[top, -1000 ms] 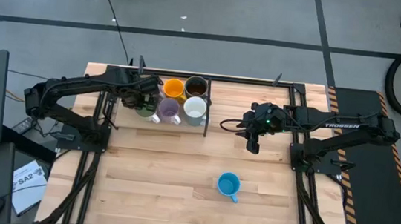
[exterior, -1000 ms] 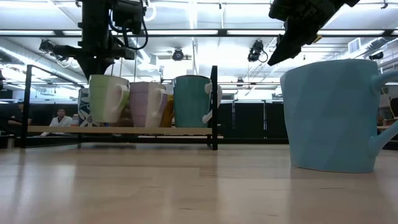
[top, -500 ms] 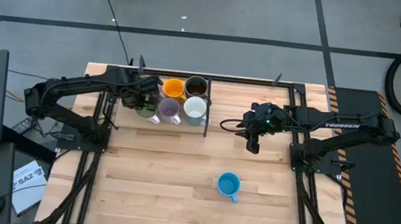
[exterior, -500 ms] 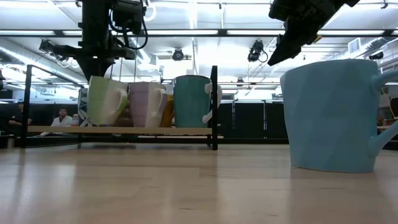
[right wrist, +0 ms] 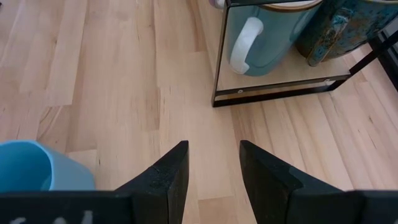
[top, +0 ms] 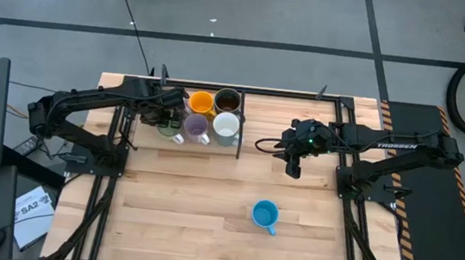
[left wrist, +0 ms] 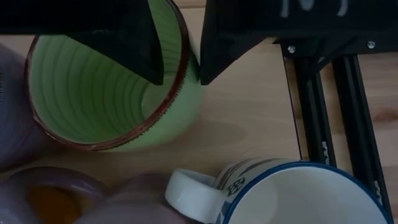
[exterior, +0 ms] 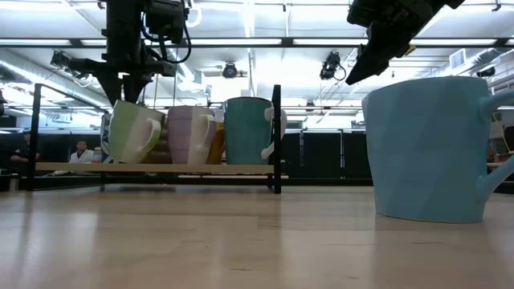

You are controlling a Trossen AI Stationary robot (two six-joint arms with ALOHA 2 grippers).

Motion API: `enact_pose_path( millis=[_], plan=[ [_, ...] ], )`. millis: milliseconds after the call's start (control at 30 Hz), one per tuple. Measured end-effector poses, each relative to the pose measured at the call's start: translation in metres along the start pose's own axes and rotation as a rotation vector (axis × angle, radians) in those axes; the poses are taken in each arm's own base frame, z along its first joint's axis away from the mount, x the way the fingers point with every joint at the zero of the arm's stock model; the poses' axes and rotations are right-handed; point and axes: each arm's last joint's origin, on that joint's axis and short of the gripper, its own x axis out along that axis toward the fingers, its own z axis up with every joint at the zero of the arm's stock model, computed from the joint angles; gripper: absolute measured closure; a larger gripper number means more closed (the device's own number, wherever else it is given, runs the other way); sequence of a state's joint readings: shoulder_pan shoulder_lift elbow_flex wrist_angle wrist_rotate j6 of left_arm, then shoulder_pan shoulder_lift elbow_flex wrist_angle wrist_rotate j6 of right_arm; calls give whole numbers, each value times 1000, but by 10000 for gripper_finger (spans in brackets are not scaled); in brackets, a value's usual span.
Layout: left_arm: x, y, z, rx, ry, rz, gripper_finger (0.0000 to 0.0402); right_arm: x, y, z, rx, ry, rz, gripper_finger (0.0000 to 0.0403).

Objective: Place coffee mugs
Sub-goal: Put the green mug on the shelf

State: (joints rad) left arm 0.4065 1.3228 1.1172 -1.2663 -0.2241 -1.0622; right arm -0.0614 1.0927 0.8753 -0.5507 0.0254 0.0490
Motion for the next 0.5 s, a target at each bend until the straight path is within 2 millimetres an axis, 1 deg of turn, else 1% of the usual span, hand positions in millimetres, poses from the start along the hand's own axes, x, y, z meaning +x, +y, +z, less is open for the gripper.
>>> enact_pose_path(
  millis=[167, 300, 367, 500],
  plan=[
    [0, 0, 0, -4, 0, 0, 265, 0, 0, 0, 0, 0, 0, 255],
    [0, -1, 1, -79, -5, -10, 247, 0, 0, 0, 0, 0, 0, 255],
    [0, -2, 1, -108, -10, -20, 243, 0, 0, 0, 0, 0, 0, 255],
    [0, -2, 1, -112, -7, -28, 241, 0, 0, 0, 0, 0, 0, 255]
  ],
)
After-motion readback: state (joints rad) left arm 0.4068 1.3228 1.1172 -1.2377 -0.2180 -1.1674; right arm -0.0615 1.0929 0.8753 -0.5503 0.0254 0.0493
